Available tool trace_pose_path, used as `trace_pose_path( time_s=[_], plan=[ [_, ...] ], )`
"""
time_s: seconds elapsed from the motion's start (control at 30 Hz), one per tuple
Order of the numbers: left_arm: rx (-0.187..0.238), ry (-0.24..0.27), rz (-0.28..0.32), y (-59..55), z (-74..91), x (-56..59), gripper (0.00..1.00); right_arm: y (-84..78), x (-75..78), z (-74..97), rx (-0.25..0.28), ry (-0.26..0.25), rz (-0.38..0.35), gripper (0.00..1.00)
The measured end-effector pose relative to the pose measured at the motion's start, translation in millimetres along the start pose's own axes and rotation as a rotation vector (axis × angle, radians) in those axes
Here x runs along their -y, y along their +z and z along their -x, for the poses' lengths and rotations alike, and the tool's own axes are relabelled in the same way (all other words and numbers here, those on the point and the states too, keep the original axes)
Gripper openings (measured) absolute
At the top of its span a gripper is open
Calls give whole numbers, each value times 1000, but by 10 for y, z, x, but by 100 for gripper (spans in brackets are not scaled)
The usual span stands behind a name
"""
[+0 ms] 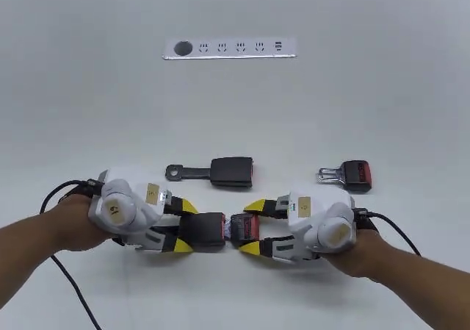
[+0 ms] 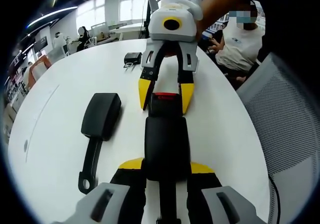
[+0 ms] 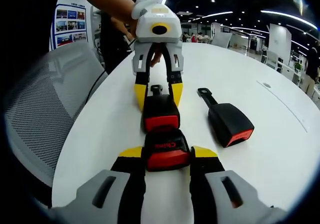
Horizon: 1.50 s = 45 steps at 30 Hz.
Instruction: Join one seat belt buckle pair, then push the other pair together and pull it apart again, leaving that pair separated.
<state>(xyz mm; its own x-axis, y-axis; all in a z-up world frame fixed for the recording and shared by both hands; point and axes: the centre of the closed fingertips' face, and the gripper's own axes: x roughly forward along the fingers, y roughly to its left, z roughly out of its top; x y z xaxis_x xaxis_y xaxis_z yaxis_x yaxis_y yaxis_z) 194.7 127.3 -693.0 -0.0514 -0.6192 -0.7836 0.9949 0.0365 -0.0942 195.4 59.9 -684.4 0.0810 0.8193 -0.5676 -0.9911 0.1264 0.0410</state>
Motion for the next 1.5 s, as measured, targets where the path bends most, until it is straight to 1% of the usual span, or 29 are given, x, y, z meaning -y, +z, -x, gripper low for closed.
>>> trace_pose_path(
  time_s=[0.13, 0.27, 0.3, 0.37, 0.43, 0.47, 0.53, 0.6, 0.67, 0.73, 0.77, 0.87, 0.9, 0.93, 0.97, 1.03, 1.07, 1.1, 1.13, 1.17, 1.2, 1.23, 1.27, 1.33, 1.37, 1.4, 1.43, 1.47, 1.5],
  plan=[
    [-1, 2, -2, 8, 1, 3, 31, 2, 2, -6, 2, 0, -2, 31],
    [-6, 2, 2, 12, 0, 2, 31, 7, 1, -15, -13, 2, 14, 32],
    [-14, 6, -4, 12, -5, 6, 31, 6, -1, -21, -25, -4, 34, 32],
    [-24, 9, -5, 29, -7, 12, 31, 14, -2, -20, -30, -3, 19, 32],
    [-36, 8, -11, 9, 8, -4, 32, 23, -15, -24, -44, -7, 48, 33],
    [-45, 8, -13, 13, 4, 0, 32, 27, -10, -25, -48, -6, 40, 33],
    [-60, 15, -29, 3, 3, 9, 32, 25, -9, -26, -67, -6, 58, 33],
    [-64, 21, -18, 2, 1, 12, 32, 38, -18, -26, -81, -10, 64, 33],
    [-76, 26, -32, 9, -7, 28, 33, 33, -22, -28, -95, -21, 80, 34],
    [-85, 28, -22, 10, -7, 22, 33, 36, -28, -24, -116, -26, 88, 34],
    [-88, 29, -17, 8, -7, 18, 33, 53, -31, -25, -115, -29, 83, 34],
    [-112, 21, -10, 21, -18, 50, 37, 65, -35, -17, -138, -38, 92, 35],
    [-111, 20, 1, 28, -18, 66, 39, 68, -23, -7, -145, -49, 94, 37],
    [-112, 14, -2, 40, -15, 101, 42, 63, 11, 20, -165, -79, 86, 39],
    [-109, 12, 5, 45, -11, 134, 52, 68, 49, 53, -156, -96, 64, 42],
    [-98, 23, 39, 28, -8, 141, 67, 95, 53, 86, -123, -101, 18, 46],
    [-94, 24, 42, 17, 21, 155, 70, 105, 57, 121, -116, -106, 2, 49],
    [-89, 27, 47, 23, 40, 163, 70, 107, 68, 145, -114, -111, 0, 51],
    [-69, 35, 71, 63, 71, 165, 71, 122, 81, 182, -105, -121, -19, 54],
    [-48, 39, 90, 103, 84, 168, 75, 135, 81, 201, -95, -128, -31, 57],
    [-16, 41, 121, 209, 122, 185, 79, 171, 81, 237, -72, -134, -57, 59],
    [-8, 48, 131, 235, 142, 176, 84, 145, 95, 229, -59, -132, -77, 60],
    [-10, 53, 122, 254, 163, 169, 86, 149, 109, 256, -55, -140, -83, 60],
    [-6, 59, 112, 281, 196, 176, 85, 177, 122, 345, -50, -165, -81, 61],
    [2, 57, 113, 310, 208, 187, 85, 269, 91, 437, -39, -169, -97, 62],
    [5, 61, 108, 327, 216, 183, 85, 286, 84, 475, -34, -169, -104, 62],
    [7, 70, 97, 357, 234, 173, 86, 227, 116, 468, -33, -173, -100, 62],
    [9, 73, 96, 354, 241, 154, 87, 205, 135, 491, -35, -183, -94, 63],
    [15, 75, 97, 382, 256, 143, 87, 194, 141, 538, -36, -185, -98, 63]
  ],
)
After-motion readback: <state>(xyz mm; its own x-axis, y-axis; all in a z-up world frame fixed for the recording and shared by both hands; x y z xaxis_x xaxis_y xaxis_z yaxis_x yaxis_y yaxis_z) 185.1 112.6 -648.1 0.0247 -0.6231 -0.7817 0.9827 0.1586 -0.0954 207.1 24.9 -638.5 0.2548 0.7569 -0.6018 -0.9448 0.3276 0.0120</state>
